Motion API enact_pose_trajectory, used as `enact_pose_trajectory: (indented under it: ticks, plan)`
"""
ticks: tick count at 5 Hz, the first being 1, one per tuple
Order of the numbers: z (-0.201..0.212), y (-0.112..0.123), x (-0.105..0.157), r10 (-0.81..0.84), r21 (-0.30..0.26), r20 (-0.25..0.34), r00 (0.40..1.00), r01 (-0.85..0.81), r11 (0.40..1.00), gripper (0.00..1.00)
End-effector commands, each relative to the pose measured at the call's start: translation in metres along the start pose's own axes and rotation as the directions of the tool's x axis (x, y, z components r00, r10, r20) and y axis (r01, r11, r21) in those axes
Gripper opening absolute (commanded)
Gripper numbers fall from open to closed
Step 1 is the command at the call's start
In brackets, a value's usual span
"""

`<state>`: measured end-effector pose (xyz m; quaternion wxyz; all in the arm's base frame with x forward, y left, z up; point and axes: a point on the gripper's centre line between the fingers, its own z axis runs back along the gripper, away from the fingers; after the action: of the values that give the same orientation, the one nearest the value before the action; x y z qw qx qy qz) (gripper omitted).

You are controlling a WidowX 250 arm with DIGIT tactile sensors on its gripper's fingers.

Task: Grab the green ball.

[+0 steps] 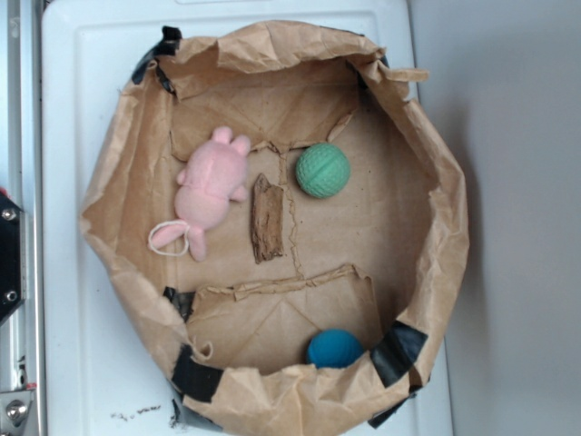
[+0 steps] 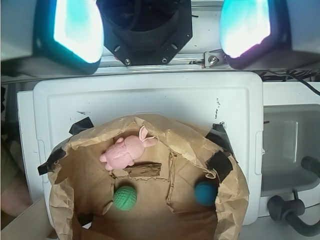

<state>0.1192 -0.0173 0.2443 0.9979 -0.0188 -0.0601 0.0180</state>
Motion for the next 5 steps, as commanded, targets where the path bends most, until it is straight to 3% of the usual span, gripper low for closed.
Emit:
enact_pose_trajectory:
  ticks: [1, 4, 5]
  plan:
    - [0.0, 0.0, 0.0, 0.0, 0.0, 0.0, 1.0, 0.0, 1.0, 1.0]
    - [-0.044, -0.001, 0.037, 0.015, 0.041, 0.079, 0.997, -0.018, 0.999, 1.0]
    - [-0.07, 0.009, 0.081, -0.017, 0.035, 0.096, 0.995, 0.014, 0.999, 1.0]
